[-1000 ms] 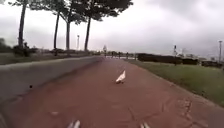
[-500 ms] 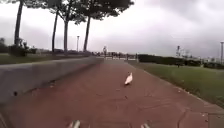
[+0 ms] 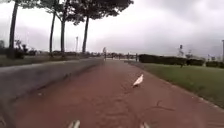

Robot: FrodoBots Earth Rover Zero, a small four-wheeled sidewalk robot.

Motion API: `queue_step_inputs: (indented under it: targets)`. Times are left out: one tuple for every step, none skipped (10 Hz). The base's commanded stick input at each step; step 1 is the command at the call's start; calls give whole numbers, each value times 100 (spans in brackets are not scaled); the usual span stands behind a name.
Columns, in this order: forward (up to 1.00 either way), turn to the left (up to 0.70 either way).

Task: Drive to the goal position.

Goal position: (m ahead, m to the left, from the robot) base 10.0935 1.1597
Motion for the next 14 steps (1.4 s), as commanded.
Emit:
queue_step_inputs:
  targets:
    - [70, 2]
    - [70, 1]
    - [70, 1]
    - [70, 2]
    - [70, 2]
    - [70, 2]
    - [70, 2]
    - [70, 2]
    - [70, 2]
    - [70, 2]
    - [70, 2]
    - [70, 1]
    - [70, 0]
    - [70, 0]
